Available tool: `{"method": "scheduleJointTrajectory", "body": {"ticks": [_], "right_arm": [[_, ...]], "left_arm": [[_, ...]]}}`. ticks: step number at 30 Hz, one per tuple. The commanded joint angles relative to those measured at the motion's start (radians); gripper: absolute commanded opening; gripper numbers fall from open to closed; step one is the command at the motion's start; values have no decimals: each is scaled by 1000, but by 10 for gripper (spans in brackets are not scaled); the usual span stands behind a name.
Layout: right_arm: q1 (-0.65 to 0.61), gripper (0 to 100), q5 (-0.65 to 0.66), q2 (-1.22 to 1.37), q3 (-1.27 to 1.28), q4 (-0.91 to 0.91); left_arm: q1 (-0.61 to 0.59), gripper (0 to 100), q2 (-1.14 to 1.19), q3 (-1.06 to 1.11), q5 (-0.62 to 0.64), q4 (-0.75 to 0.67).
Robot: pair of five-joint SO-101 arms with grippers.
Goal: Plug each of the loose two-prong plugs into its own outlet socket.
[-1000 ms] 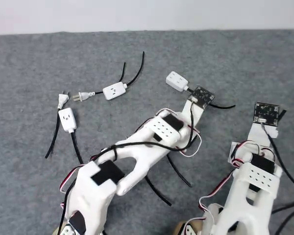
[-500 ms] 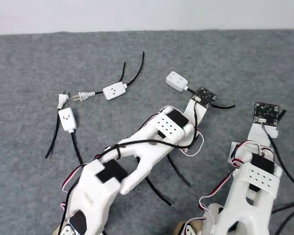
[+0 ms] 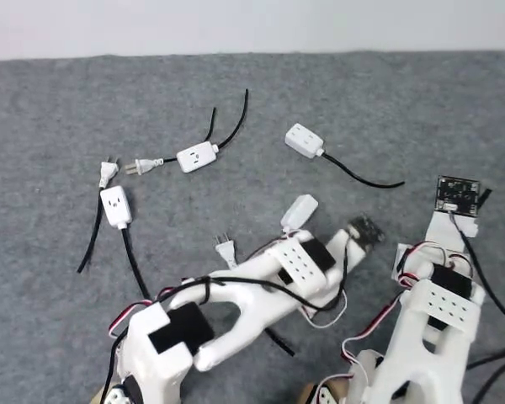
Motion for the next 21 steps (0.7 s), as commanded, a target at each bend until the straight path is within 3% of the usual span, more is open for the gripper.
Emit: {"method": "scheduleJointTrajectory", "body": {"ticks": [1, 5, 13, 19, 21], "right_arm": [[-5, 8, -9, -8, -5, -28], [-33, 8, -12, -15, -57, -53], [-130, 11, -44, -4, -192, 81], [-73, 246, -78, 12, -218, 104], [-74, 257, -80, -2, -252, 137]], "left_arm": [[117, 30, -20, 71, -57, 57], [155, 26, -21, 77, -55, 58], [86, 16, -74, 93, -14, 11], [-34, 27, -284, 205, 35, -150], [-80, 59, -362, 260, 103, -199]]}}
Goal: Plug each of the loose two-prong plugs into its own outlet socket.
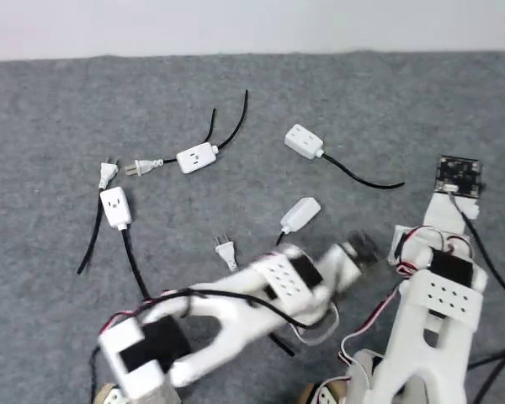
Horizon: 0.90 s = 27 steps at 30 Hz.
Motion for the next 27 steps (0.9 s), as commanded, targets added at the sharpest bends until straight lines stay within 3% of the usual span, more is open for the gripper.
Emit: {"method": "scheduleJointTrajectory", "body": {"ticks": [1, 5, 10, 14, 19, 23, 27], "right_arm": [[5, 247, -14, -13, -120, 54], [-18, 175, -95, -56, -259, 186], [-229, 162, -267, -36, -350, 300], [-372, 158, -423, 59, -311, 151], [-461, 72, -436, 252, -302, -67], [-516, 126, -446, 426, -373, -51], [-524, 221, -554, 561, -460, -13]], "left_arm": [[-81, 80, -176, 71, 104, -95], [-107, 120, -318, 217, 126, -169], [-130, 103, -431, 392, 126, -252], [-193, 84, -446, 475, 127, -331], [-180, 51, -446, 481, 127, -344], [-173, 51, -453, 484, 126, -344], [-173, 52, -456, 486, 123, -341]]}}
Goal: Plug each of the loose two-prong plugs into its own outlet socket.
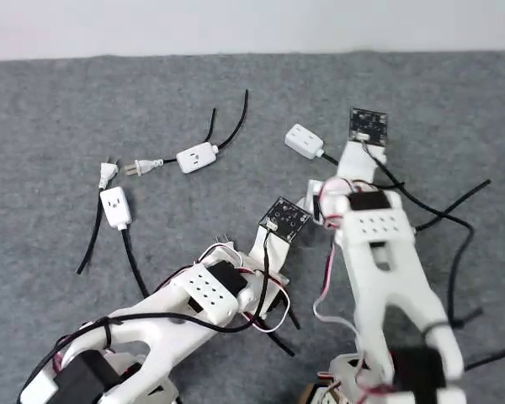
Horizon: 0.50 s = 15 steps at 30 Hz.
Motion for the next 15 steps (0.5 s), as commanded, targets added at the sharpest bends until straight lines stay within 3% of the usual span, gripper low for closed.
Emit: {"method": "scheduleJointTrajectory", "body": {"ticks": [1, 15], "right_arm": [[-15, 232, -75, 85, -118, 27], [-116, 237, -146, 303, -284, 13]], "left_arm": [[6, 53, -37, -4, 9, -20], [5, 55, -120, 30, 14, -18]]}}
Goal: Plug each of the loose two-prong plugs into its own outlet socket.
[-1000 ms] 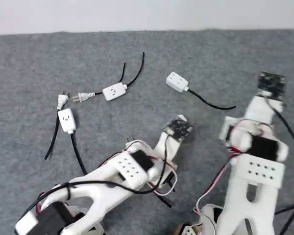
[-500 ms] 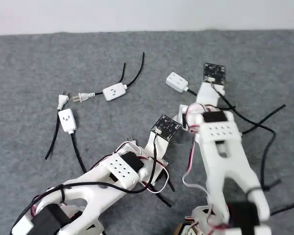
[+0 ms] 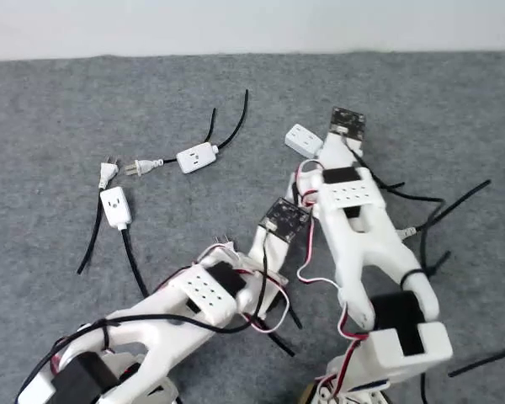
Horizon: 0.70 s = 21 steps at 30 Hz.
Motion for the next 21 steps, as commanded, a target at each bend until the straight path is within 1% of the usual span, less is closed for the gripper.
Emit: {"method": "scheduleJointTrajectory", "body": {"ticks": [1, 6, 10, 14, 16, 18, 21], "right_arm": [[-36, 237, -15, 21, -87, -10], [-42, 234, -15, 90, -124, -4], [-42, 220, -15, 127, -132, -8], [-33, 96, -6, 159, -166, -8], [-24, 45, 49, 173, -181, -5], [-18, 8, 107, 168, -187, 1], [24, 8, 117, 124, -176, 2]], "left_arm": [[12, 55, -114, 22, 11, -17], [12, 55, -256, 94, 11, -20], [23, 55, -285, 111, 11, -21], [95, 56, -244, 111, 11, -25], [117, 61, -216, 108, 12, -55], [118, 97, -184, 107, 17, -98], [118, 198, -121, 74, 97, -126]]}}
